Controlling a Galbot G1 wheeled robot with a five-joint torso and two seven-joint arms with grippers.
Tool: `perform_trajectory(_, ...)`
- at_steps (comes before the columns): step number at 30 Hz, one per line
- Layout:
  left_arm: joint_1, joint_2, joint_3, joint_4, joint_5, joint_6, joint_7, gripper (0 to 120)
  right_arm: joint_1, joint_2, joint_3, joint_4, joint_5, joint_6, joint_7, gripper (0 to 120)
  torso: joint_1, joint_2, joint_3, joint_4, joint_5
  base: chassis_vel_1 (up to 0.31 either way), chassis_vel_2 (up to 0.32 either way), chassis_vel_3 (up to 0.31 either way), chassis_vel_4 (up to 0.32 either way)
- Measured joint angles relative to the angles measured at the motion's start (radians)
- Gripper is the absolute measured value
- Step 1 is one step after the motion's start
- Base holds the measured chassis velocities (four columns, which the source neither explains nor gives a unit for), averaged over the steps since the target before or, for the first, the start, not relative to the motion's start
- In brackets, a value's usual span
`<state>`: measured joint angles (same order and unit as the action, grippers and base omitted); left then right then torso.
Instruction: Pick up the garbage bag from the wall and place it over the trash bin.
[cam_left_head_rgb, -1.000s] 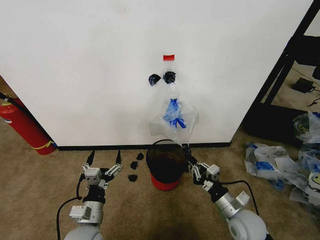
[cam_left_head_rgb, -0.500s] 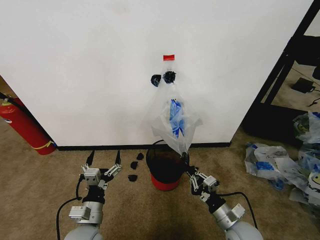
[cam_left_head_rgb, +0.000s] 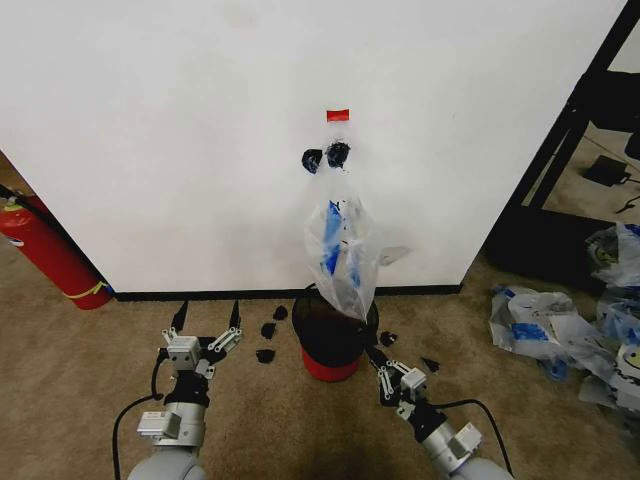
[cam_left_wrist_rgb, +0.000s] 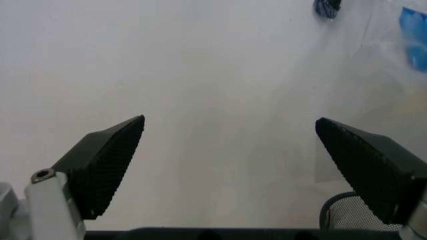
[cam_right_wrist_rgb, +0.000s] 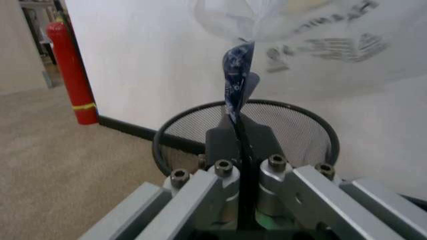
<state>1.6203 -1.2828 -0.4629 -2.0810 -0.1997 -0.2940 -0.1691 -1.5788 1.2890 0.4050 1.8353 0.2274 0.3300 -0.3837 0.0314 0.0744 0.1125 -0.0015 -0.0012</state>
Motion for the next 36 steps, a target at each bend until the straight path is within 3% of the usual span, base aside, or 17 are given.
perform_trajectory(8, -0.002, 0.005, 0.007, -0.005, 0.000, 0.003, -0.002, 100, 0.016, 0.007, -0.004, 0.024, 0.028, -0.010, 0.022, 0, 0.000, 0.000, 0.000, 0.0001, -0.0001, 0.000, 0.000, 0.000, 0.000)
perform_trajectory(14, -0.016, 0.070, 0.053, -0.085, -0.026, 0.071, -0.024, 100, 0.050, 0.002, -0.004, 0.077, 0.100, -0.041, 0.049, 0, 0.000, 0.000, 0.000, 0.0002, -0.0002, 0.000, 0.000, 0.000, 0.000)
perform_trajectory(17, -0.050, 0.154, 0.074, -0.152, -0.075, 0.149, -0.046, 100, 0.064, -0.007, -0.004, 0.101, 0.128, -0.058, 0.060, 0, 0.000, 0.000, 0.000, 0.0001, -0.0002, 0.000, 0.000, 0.000, 0.000)
perform_trajectory(19, -0.088, 0.250, 0.078, -0.212, -0.120, 0.224, -0.072, 100, 0.080, -0.016, -0.012, 0.103, 0.128, -0.064, 0.065, 0, 0.000, 0.000, 0.000, -0.0006, -0.0005, 0.000, 0.000, 0.000, 0.000)
perform_trajectory(21, -0.140, 0.376, 0.072, -0.287, -0.212, 0.337, -0.117, 100, 0.108, -0.027, -0.043, 0.089, 0.123, -0.071, 0.070, 0, 0.000, 0.000, 0.000, 0.0009, 0.0008, 0.000, 0.000, 0.000, 0.000)
perform_trajectory(23, -0.163, 0.408, 0.074, -0.300, -0.243, 0.368, -0.128, 100, 0.111, -0.028, -0.048, 0.086, 0.119, -0.072, 0.071, 0, 0.000, 0.000, 0.000, 0.0008, 0.0005, 0.000, 0.000, 0.000, 0.000)
perform_trajectory(27, -0.378, 0.589, 0.171, -0.336, -0.406, 0.568, -0.185, 100, 0.112, -0.023, -0.053, 0.072, 0.094, -0.071, 0.072, 0, 0.000, 0.000, 0.000, -0.0002, -0.0004, 0.000, 0.000, 0.000, 0.000)
perform_trajectory(29, -0.574, 0.661, 0.301, -0.335, -0.488, 0.689, -0.213, 100, 0.108, -0.018, -0.048, 0.072, 0.086, -0.070, 0.072, 0, 0.000, 0.000, 0.000, -0.0001, 0.0003, 0.000, 0.000, 0.000, 0.000)
perform_trajectory(31, -0.636, 0.673, 0.348, -0.333, -0.517, 0.728, -0.221, 100, 0.107, -0.017, -0.046, 0.072, 0.084, -0.069, 0.072, 0, 0.000, 0.000, 0.000, -0.0002, 0.0002, 0.000, 0.000, 0.000, 0.000)
perform_trajectory(34, -0.998, 0.666, 0.602, -0.284, -0.727, 0.926, -0.327, 100, 0.098, -0.017, -0.033, 0.074, 0.080, -0.068, 0.072, 0, 0.000, 0.000, 0.000, 0.0000, 0.0002, 0.000, 0.000, 0.000, 0.000)
perform_trajectory(36, -1.187, 0.631, 0.758, -0.227, -0.789, 0.989, -0.374, 100, 0.093, -0.016, -0.024, 0.076, 0.078, -0.067, 0.072, 0, 0.000, 0.000, 0.000, -0.0003, 0.0001, 0.000, 0.000, 0.000, 0.000)
